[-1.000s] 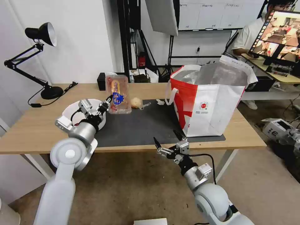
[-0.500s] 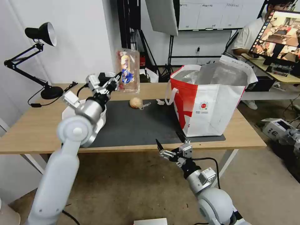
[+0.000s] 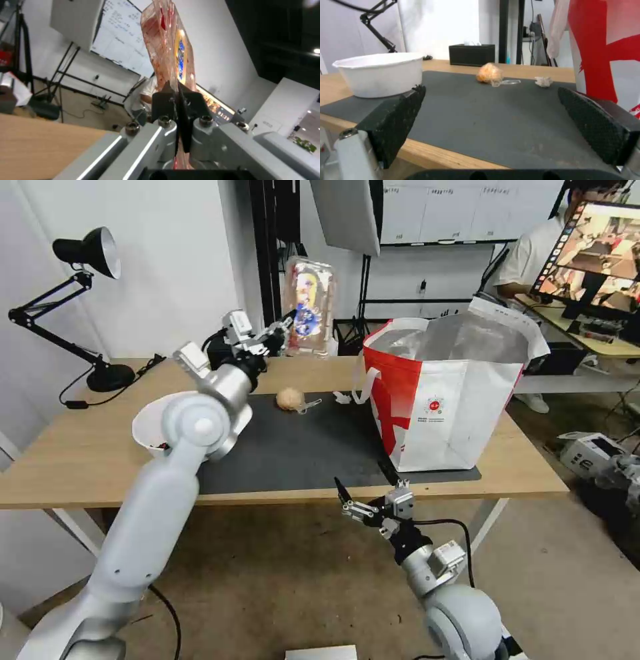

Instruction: Pick up the trash from the table and place it into the takeout bag.

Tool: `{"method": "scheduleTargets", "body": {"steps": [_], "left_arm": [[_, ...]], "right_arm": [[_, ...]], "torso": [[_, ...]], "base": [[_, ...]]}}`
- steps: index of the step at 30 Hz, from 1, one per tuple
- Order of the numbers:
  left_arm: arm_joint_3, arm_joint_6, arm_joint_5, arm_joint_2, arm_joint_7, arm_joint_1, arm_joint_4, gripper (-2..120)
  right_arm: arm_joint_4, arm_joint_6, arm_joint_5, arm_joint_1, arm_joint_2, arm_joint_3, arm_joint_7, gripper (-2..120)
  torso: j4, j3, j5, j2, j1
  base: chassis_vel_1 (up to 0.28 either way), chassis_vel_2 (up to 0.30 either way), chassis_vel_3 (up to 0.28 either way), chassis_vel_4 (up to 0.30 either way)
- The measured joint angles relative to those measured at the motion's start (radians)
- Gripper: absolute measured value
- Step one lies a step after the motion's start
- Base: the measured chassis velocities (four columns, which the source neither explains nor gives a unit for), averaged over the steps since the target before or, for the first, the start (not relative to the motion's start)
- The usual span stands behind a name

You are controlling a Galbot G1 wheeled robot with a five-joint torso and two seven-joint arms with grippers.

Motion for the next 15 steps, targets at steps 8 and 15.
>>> {"method": "scheduleTargets", "body": {"steps": [8, 15], "left_arm": [[0.079, -0.006, 0.013, -0.030, 0.003, -0.109, 0.068, 0], [0.177, -0.014, 0.035, -0.081, 0.013, -0.204, 0.161, 0]], "right_arm": [[0.017, 0.000, 0.001, -0.011, 0.009, 0.010, -0.004, 100], [0.035, 0.000, 0.001, -0.025, 0.025, 0.024, -0.008, 100]], "torso": [[0.0002, 0.000, 0.0000, 0.000, 0.000], [0.0000, 0.000, 0.0000, 0.000, 0.000]], "base": [[0.000, 0.000, 0.000, 0.000], [0.000, 0.000, 0.000, 0.000]]}}
